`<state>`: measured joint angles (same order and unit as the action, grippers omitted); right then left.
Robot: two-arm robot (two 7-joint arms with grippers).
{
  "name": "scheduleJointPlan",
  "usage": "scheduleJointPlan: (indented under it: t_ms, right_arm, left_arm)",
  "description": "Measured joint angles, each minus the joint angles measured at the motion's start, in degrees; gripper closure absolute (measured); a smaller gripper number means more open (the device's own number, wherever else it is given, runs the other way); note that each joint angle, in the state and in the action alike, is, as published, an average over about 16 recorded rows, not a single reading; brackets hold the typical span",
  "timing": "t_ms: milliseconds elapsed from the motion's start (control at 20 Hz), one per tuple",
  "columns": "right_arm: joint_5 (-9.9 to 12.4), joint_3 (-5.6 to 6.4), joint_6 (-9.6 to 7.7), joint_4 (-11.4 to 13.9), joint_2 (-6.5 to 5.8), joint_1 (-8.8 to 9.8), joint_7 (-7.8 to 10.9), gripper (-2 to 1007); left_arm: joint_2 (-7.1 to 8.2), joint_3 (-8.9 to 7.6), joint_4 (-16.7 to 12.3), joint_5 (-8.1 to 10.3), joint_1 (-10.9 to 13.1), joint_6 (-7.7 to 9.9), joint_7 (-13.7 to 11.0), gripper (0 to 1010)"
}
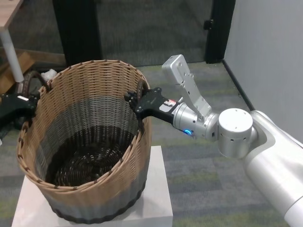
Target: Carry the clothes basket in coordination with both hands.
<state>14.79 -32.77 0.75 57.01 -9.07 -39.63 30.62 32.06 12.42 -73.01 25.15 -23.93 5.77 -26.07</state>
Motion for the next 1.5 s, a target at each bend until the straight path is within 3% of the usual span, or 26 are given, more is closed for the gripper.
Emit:
scheduleJointPlan:
  t_ms: [950, 1250, 1500]
  right_arm:
    - [-2.8, 0.29, 2.15, -8.0, 3.37, -2.53, 0.41, 912]
    - [-3.6, 1.06, 2.24, -9.1, 3.8, -3.11, -0.72, 912]
    - [-4.7, 1.87, 0.88, -8.4, 3.58, -2.88, -2.76, 912]
  left_arm:
    - [-1.29, -0.75, 3.8, 0.07, -0.8, -0.62, -0.8, 1010]
    - [-1.95, -0.75, 5.4, 0.83, -1.3, -1.23, -1.9, 1010]
    - [-2.71, -0.34, 7.2, 1.41, -2.3, -2.11, -2.9, 1010]
